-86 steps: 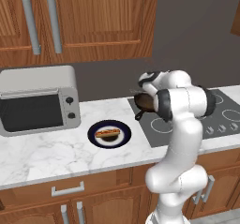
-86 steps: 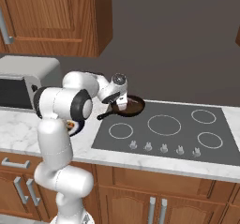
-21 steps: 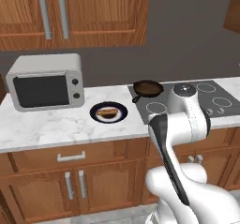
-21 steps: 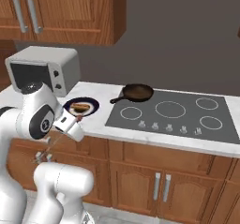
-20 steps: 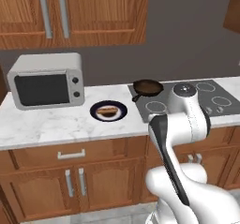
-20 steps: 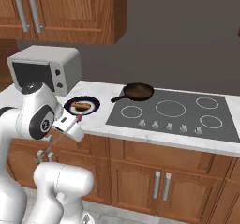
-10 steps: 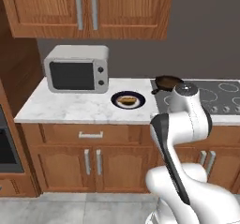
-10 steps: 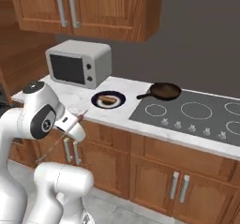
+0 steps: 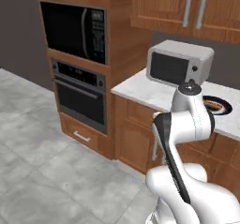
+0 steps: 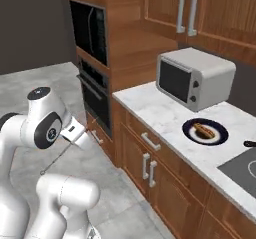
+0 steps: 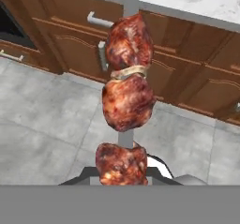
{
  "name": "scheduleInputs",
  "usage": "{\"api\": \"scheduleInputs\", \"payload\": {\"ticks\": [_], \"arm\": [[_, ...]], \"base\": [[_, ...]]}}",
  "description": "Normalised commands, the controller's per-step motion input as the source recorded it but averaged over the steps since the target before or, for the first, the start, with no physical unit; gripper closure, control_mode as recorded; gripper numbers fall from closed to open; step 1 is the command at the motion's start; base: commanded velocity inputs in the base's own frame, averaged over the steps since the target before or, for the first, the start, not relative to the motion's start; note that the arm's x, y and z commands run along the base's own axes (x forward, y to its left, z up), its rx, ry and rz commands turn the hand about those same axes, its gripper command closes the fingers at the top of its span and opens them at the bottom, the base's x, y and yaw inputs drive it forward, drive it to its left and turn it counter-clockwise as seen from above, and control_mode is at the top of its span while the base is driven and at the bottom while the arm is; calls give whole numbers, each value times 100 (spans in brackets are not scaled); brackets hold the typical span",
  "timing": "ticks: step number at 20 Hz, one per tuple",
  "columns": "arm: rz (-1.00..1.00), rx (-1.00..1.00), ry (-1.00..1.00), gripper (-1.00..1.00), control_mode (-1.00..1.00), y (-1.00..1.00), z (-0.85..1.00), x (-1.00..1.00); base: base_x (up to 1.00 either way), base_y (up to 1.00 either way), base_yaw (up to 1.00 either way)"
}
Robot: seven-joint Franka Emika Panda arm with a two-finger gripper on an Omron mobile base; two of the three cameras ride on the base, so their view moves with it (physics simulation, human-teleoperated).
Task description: Place the cold items (eggplant and broccoli) from the fridge in one tupperware on the dining counter. Place the warm items (kebab skewer and hot dog) in the stove area in another tupperware.
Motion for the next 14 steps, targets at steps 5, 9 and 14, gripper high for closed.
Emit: {"api": "scheduleInputs", "payload": {"ticks": [5, 9, 14], "arm": [[0, 0, 0, 100, 100, 0, 0, 0], [0, 0, 0, 100, 100, 0, 0, 0], [0, 0, 0, 100, 100, 0, 0, 0]], "base": [[-4, -10, 91], [-9, -26, 86], [-35, -37, 82]]}}
